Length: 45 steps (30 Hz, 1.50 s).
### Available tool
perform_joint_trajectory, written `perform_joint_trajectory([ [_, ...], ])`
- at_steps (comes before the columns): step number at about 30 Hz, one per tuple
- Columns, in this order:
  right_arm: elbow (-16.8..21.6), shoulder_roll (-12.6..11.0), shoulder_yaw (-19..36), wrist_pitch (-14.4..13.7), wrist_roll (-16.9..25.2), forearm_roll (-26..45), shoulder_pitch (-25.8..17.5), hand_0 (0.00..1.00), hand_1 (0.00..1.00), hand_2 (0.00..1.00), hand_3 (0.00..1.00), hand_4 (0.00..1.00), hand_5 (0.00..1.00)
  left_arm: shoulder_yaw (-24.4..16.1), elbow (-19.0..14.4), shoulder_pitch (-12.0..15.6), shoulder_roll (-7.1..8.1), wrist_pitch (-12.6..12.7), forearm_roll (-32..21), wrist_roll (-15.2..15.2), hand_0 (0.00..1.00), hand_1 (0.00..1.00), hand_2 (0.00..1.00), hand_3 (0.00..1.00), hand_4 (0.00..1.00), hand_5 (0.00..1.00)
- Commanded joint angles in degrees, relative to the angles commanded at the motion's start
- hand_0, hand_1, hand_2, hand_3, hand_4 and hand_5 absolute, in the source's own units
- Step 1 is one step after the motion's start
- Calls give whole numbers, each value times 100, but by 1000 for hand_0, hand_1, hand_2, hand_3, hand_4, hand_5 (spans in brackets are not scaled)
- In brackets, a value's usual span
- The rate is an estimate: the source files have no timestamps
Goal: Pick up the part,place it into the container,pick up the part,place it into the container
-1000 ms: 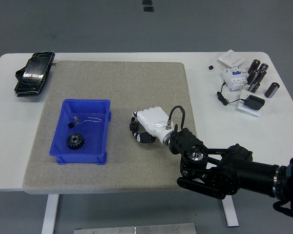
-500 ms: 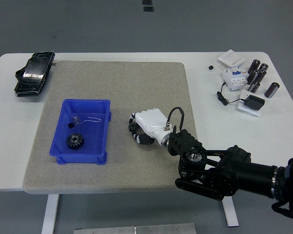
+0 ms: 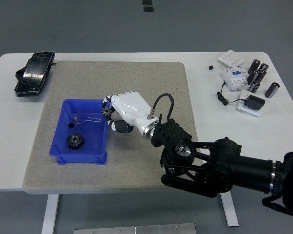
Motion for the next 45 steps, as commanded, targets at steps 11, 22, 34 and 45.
perform_joint_trajectory([
  [11,120,165,-388,-334,243,45,107,405,545,618,658,486,159,-20,-8,1,15,2,25,28,719,672,653,600,686,348],
  [22,54,165,-604,-367,294,99,-3,861,868,865,824,625,316,-26,-8,4,18,-1,37,32,719,672,652,600,688,353],
  [34,124,165,-304,-396,327,266,-117,931,916,911,908,713,352,-26,-4,3,-2,-10,48,25,719,672,652,599,688,352],
  [45,808,-630,1193,-1122,1662,2030,-855,830,822,815,804,719,363,19,6,28,-32,6,-45,-3,718,672,649,598,681,342],
])
